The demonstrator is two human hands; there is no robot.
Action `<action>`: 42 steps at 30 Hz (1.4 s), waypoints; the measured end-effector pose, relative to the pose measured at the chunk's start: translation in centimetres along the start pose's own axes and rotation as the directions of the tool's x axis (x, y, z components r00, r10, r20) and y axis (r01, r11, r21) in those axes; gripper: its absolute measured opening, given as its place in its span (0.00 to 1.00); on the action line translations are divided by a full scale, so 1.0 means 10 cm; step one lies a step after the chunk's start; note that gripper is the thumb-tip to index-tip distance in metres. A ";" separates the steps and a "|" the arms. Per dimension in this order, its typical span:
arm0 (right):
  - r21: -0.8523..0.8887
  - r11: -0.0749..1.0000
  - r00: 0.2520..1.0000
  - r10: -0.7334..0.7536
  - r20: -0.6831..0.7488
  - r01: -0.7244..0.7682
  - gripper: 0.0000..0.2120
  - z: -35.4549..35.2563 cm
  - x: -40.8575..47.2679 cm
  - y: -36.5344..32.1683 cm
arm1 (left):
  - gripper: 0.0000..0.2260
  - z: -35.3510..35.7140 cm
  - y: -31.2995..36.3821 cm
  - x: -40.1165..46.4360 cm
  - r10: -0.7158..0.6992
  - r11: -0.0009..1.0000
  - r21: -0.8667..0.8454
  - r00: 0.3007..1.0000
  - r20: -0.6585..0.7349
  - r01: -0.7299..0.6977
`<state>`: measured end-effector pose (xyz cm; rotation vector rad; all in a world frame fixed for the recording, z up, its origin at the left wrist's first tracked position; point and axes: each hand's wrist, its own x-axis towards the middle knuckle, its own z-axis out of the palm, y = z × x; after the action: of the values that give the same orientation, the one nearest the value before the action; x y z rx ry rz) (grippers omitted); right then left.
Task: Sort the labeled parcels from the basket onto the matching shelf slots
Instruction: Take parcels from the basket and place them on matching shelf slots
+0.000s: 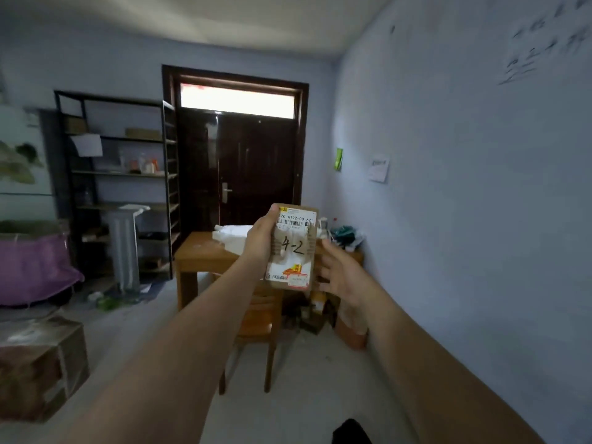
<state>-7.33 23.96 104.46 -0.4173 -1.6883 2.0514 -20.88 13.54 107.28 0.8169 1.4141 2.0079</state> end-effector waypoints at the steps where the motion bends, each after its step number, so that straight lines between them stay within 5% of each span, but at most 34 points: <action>1: -0.032 0.999 1.000 -0.023 0.004 0.023 0.16 0.05 0.00 -0.12 | 0.27 0.07 0.11 0.01 0.038 0.999 0.009 0.999 0.001 -0.038; 6: -0.179 0.976 0.990 -0.131 -0.056 0.119 0.17 0.08 0.03 -0.38 | 0.25 0.31 0.35 -0.03 0.166 0.986 0.022 0.986 0.030 -0.167; 10: -0.115 0.978 0.975 -0.190 -0.117 0.177 0.16 -0.13 0.00 -0.42 | 0.32 0.23 0.14 -0.19 0.024 0.966 0.251 0.986 0.163 -0.065; 13: -0.105 0.984 0.979 -0.155 -0.135 0.142 0.18 -0.28 0.02 -0.35 | 0.26 0.14 -0.08 -0.26 -0.039 0.932 0.359 0.969 0.245 -0.054; 26: -0.076 0.997 0.987 -0.044 -0.157 0.032 0.17 -0.41 -0.09 0.13 | 0.22 0.03 -0.62 -0.33 -0.121 0.974 0.212 0.978 0.172 0.083; 42: -0.084 0.995 0.981 -0.075 -0.179 0.061 0.24 -0.38 -0.13 -0.02 | 0.25 0.24 -0.44 -0.33 -0.072 0.994 0.089 0.990 0.120 0.062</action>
<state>-4.32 26.48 103.85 -0.5474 -1.6530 1.8434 -16.50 13.97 103.15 0.9018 1.4443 1.8254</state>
